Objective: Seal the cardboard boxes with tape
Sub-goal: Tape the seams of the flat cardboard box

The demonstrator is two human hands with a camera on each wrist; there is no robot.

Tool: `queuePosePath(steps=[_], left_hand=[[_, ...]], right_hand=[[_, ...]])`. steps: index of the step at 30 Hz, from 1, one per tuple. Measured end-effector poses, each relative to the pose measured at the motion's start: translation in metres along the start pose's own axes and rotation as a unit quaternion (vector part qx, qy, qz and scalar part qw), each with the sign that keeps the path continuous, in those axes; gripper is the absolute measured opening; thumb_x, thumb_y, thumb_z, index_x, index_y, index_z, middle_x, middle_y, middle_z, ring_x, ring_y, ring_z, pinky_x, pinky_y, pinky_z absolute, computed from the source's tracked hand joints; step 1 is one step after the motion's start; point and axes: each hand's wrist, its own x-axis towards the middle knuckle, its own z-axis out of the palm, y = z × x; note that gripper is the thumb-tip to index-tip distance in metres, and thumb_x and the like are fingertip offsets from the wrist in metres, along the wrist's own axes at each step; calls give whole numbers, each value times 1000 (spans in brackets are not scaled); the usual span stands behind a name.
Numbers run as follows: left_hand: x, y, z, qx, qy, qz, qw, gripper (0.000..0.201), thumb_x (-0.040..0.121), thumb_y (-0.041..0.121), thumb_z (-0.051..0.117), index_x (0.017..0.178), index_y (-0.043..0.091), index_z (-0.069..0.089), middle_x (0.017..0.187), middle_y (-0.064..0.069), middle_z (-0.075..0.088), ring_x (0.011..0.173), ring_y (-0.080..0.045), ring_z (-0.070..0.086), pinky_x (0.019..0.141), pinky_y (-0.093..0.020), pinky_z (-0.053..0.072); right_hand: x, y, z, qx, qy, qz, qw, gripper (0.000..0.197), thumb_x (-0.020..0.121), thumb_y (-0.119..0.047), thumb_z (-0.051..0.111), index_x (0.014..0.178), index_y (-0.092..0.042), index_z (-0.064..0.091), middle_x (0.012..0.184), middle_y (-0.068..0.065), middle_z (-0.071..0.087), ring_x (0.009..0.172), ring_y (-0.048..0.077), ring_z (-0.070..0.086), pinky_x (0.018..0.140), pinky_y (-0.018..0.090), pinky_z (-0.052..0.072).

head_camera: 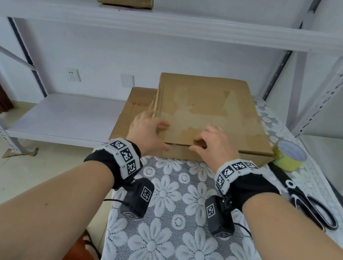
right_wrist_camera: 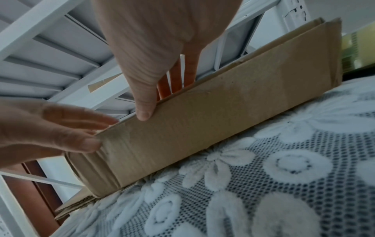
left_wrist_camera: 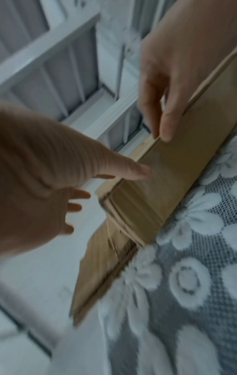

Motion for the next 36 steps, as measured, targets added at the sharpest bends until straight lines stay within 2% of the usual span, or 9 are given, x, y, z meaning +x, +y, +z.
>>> queuePosePath(steps=[5,8,13,17,19,21,27,32,36], left_hand=[[7,34,18,34,-45,114,992,61,72,33,82,128,27,58,132,2,52,128,-18,43,109,-36,37],[8,50,28,56,-60,127,988,57,73,35,80,125,24,59,117,0,56,110,-18,53,97,-34,47],[16,63,32,81,-62,114,988,53,70,28,85,118,23,62,112,1,56,103,-19,55,94,-34,49],[19,66,29,62,-60,87,992,47,72,22,86,115,20,66,112,2,63,96,-13,59,92,-31,52],[20,69,27,65,-63,82,993,49,74,20,85,119,17,66,115,1,65,100,-14,61,94,-31,52],[18,71,26,80,-64,80,991,50,76,21,83,122,14,64,119,1,66,106,-15,62,97,-33,51],[17,70,24,154,-73,98,981,56,81,35,77,133,25,59,143,8,52,123,-15,53,106,-34,43],[13,68,22,189,-67,127,971,56,87,38,70,138,23,51,134,2,59,118,-18,56,99,-31,46],[11,61,25,219,-71,154,961,45,92,40,63,130,21,47,118,0,63,92,-15,54,76,-25,42]], right_hand=[[-3,2,-2,9,1,0,1000,29,86,-38,65,103,-14,68,96,-4,53,102,18,47,88,34,42],[-6,6,-4,27,1,-11,1000,26,86,-32,66,104,-14,66,102,-2,57,105,18,46,91,34,40],[-7,18,-10,48,-24,-9,999,22,88,-32,63,99,-12,67,97,1,56,99,20,50,86,31,41],[-17,42,-17,185,73,139,970,39,96,-45,46,92,-11,66,88,2,63,81,19,60,76,34,50],[-20,64,-24,150,195,236,940,37,100,-34,39,95,-6,63,95,9,62,89,26,57,82,36,46],[-26,87,-29,75,241,322,912,36,101,-27,35,100,-2,61,103,16,60,98,29,52,88,39,37],[-25,130,-15,107,76,521,844,35,97,-25,47,124,-5,55,135,17,49,131,33,37,110,52,22],[-22,139,-12,9,-17,507,861,35,88,-14,60,122,-7,56,138,17,45,130,34,33,105,50,31],[-27,143,-10,-1,-53,463,885,32,88,-8,55,119,-2,59,131,20,53,124,36,43,101,46,41]])
